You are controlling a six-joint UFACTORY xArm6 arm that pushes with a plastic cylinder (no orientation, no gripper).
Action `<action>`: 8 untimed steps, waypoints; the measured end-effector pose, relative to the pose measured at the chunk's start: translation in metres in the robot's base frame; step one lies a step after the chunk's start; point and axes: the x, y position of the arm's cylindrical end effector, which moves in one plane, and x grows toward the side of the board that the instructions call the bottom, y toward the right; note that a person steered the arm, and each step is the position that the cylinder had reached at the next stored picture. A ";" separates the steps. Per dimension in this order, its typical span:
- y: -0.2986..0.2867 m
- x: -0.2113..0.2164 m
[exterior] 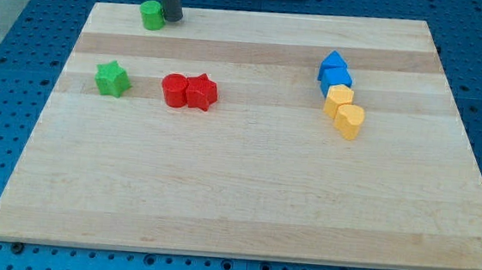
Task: Slide the green circle towards the top left
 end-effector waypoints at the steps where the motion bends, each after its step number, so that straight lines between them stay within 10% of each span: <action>1: -0.011 -0.007; 6: -0.043 0.002; 8: 0.029 -0.008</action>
